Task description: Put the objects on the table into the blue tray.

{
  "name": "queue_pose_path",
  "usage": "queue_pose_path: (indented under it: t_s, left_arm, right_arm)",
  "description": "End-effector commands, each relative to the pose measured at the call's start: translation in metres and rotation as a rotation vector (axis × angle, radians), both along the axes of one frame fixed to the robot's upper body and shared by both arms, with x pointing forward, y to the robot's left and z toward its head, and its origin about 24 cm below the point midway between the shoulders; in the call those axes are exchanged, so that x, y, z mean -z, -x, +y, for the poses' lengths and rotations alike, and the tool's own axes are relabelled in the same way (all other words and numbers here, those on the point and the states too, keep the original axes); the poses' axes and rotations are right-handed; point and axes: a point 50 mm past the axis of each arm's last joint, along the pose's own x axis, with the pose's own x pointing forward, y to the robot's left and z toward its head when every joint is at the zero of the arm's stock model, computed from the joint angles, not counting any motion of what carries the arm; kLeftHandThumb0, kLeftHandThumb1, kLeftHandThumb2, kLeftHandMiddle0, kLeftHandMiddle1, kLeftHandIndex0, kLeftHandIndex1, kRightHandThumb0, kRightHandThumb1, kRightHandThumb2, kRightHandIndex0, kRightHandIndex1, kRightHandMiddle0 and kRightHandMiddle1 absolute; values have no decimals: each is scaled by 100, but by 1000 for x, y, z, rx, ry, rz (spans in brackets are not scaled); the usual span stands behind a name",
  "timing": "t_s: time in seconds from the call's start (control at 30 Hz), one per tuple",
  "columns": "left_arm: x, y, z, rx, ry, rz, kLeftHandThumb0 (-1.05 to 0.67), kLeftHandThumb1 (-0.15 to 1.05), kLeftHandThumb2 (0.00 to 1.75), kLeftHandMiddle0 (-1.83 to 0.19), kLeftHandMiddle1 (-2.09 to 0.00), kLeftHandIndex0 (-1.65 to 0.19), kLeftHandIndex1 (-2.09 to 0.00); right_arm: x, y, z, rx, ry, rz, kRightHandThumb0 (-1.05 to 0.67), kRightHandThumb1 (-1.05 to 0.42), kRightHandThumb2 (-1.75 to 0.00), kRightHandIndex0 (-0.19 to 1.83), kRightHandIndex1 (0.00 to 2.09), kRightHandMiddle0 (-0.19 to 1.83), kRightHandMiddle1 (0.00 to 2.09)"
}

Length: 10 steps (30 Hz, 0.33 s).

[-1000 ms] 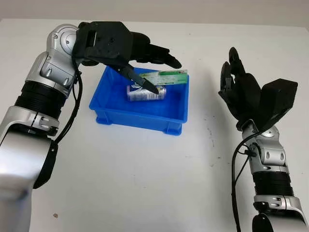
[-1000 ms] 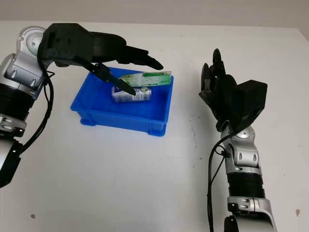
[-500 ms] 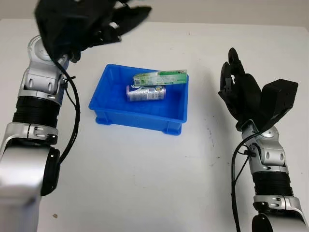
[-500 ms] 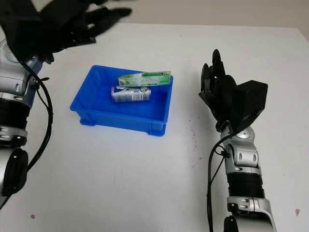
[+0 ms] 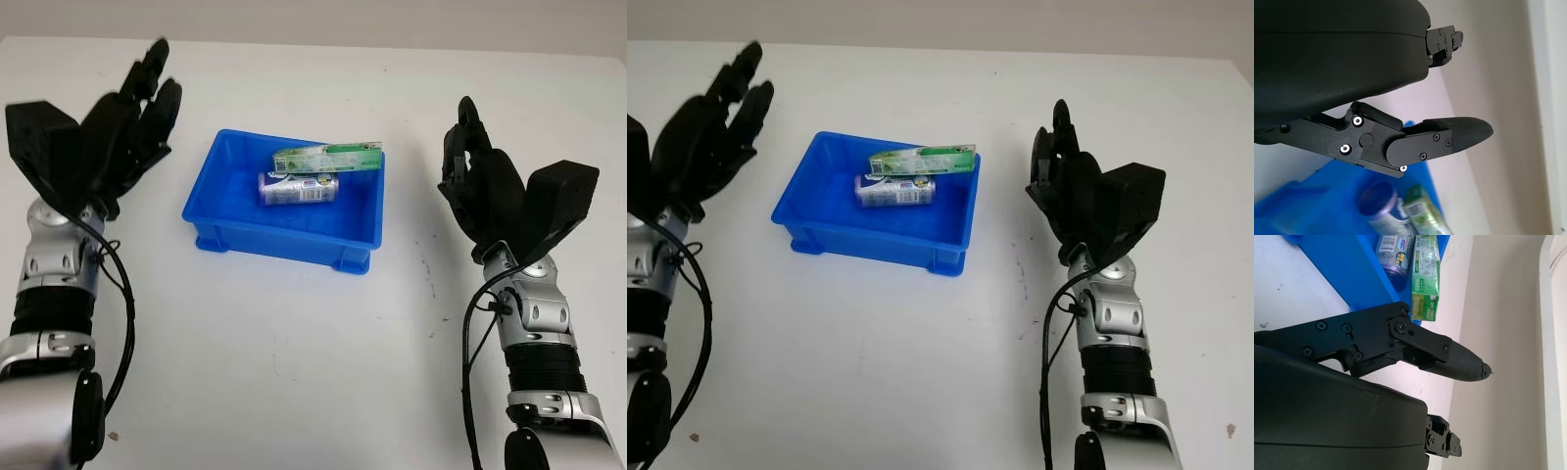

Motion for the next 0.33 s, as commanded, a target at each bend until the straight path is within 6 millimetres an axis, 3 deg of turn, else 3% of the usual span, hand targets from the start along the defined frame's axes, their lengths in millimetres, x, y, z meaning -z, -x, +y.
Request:
queue_pose_path:
  t_s: [0.0, 0.3]
  left_arm:
    - [9, 4, 2, -6, 7, 11, -76, 105, 63, 19, 0, 19, 0]
    - [45, 17, -3, -17, 92, 63, -78, 105, 62, 19, 0, 19, 0]
  right_arm:
    - [-5, -1, -1, 7, -7, -29, -67, -105, -80, -19, 0, -19, 0]
    - [-5, -1, 0, 7, -4, -26, -69, -105, -78, -19, 0, -19, 0]
